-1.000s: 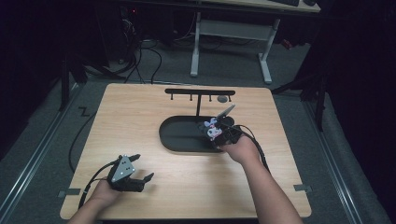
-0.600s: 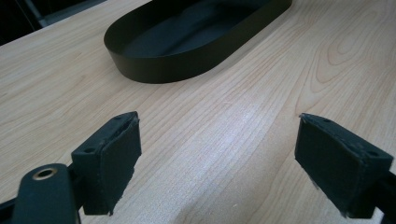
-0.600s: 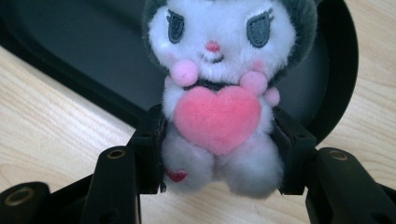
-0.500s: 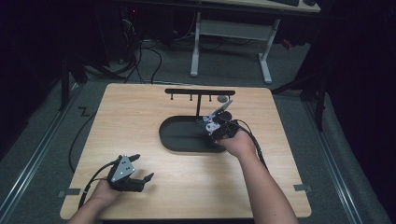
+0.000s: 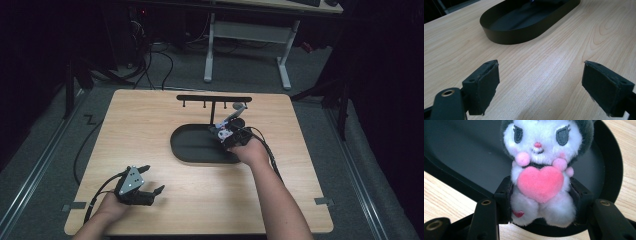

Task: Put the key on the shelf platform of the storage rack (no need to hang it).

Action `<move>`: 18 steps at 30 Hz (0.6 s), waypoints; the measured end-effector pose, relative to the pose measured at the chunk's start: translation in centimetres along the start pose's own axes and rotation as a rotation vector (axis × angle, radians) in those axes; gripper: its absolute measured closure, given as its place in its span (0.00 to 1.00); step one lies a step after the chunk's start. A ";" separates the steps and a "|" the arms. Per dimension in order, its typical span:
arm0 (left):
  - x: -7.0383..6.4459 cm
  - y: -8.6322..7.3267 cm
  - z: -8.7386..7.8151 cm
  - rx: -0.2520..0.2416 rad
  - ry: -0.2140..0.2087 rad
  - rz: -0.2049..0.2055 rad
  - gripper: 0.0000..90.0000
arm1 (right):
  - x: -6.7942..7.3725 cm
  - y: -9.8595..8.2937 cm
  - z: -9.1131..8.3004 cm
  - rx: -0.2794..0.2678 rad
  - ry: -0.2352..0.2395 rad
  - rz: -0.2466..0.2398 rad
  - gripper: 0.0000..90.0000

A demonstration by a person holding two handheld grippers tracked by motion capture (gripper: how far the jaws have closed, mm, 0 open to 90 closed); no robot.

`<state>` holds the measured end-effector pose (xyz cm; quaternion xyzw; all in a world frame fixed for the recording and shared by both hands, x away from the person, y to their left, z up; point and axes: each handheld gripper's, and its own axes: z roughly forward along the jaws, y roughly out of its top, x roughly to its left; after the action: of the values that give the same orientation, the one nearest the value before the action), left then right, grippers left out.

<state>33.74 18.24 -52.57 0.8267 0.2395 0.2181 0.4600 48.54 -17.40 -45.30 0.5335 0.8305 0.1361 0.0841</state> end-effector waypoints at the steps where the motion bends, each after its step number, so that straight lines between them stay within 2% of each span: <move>1: 0.0 0.0 0.0 -0.001 0.000 0.001 0.17 | 0.0 0.0 0.1 0.003 0.002 0.002 0.52; 5: 0.0 0.0 0.0 -0.001 0.000 -0.001 0.17 | 0.3 -0.3 0.4 0.041 0.000 -0.007 0.52; 7: 0.0 0.0 0.0 -0.002 0.000 -0.001 0.17 | 0.3 -0.5 0.4 0.053 0.003 -0.030 0.52; 8: 0.0 0.0 0.0 -0.002 0.000 -0.001 0.17 | 0.5 -0.7 0.3 0.061 0.004 -0.023 0.52; 14: -0.1 0.0 0.0 -0.002 0.000 0.003 0.17 | 0.5 -1.4 0.3 0.083 0.002 -0.038 0.51; 18: 0.0 0.0 0.0 -0.002 0.000 0.001 0.17 | 0.3 -1.8 1.0 0.089 0.018 -0.013 0.51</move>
<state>33.72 18.20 -52.59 0.8264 0.2389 0.2187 0.4607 47.17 -17.74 -46.79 0.5299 0.8400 0.1031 0.0537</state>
